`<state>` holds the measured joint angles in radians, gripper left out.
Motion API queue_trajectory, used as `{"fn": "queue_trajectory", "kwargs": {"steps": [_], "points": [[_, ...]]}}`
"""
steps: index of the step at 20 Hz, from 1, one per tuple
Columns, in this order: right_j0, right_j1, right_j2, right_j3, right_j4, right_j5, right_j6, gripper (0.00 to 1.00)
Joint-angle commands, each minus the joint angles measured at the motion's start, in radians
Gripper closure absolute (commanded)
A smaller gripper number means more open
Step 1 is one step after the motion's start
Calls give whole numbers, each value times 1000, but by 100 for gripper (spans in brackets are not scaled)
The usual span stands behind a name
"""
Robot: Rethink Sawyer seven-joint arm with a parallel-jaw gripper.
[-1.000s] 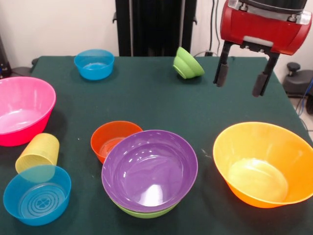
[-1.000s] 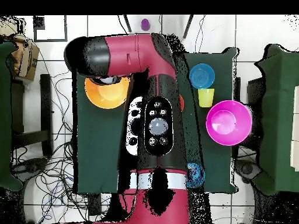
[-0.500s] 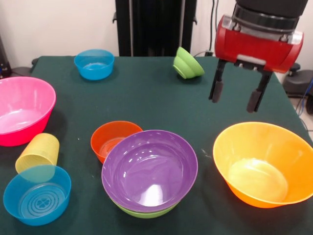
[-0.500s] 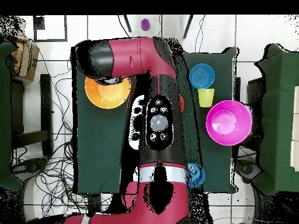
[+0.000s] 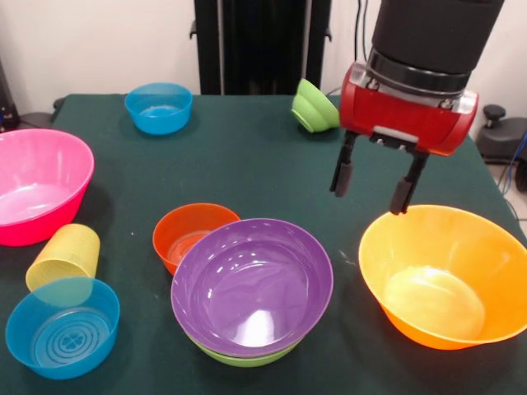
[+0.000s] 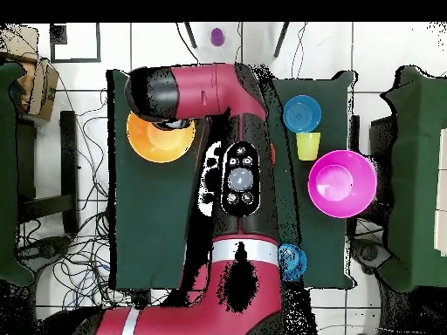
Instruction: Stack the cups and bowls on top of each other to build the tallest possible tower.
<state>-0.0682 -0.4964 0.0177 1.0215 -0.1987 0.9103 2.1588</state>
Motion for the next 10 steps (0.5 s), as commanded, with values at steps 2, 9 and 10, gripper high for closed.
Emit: {"fn": "queue_trajectory", "kwargs": {"steps": [2,9,10], "points": [[-1,26,27,98,-15,-26,31,0],[44,26,-28,49,-45,44,37,0],[54,23,-40,39,-52,61,37,0]]}}
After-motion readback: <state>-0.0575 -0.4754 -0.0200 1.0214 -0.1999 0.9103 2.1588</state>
